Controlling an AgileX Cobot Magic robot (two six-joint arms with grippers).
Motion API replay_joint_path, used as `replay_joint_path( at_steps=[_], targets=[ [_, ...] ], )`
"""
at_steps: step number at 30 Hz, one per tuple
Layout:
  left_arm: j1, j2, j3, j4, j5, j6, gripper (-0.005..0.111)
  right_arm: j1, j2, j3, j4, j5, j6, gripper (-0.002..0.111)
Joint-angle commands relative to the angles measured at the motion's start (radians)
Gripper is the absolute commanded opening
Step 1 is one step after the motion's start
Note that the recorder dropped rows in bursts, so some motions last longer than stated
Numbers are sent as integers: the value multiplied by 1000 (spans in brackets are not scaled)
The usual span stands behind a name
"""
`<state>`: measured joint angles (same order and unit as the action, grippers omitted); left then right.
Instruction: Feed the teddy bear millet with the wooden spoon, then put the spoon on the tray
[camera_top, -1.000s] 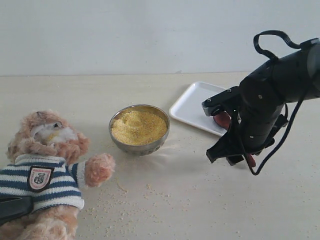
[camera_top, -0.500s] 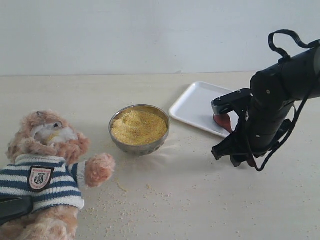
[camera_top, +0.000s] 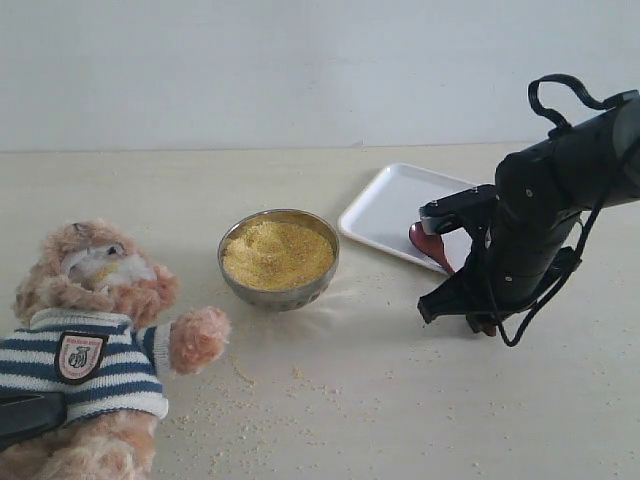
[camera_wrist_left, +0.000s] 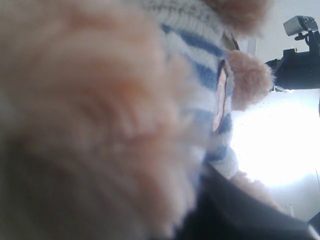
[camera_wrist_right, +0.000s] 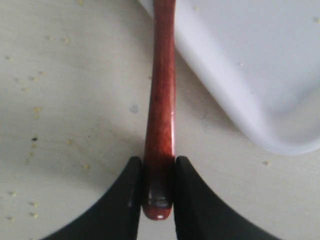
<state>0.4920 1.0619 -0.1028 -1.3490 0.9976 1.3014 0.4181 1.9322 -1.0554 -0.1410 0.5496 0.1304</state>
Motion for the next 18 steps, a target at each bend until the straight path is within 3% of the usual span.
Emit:
replay_joint_path(
  at_steps=[1,7,9,12,18],
  targets=[
    [3,-7,0,-23,22,8,5,-9,-8,-5,0,2,1,0],
    [3,-7,0,-23,22,8,5,11,-226,-5,-169,151,-65,0],
    [3,-7,0,-23,20,8,5,84,-305,-5,-318,303,-111,0],
    [3,-7,0,-23,20,8,5,247,-365,-23,-457,331,-73,0],
    [3,-7,0,-23,22,8,5,412,-321,-169,-641,489,-61,0]
  ],
)
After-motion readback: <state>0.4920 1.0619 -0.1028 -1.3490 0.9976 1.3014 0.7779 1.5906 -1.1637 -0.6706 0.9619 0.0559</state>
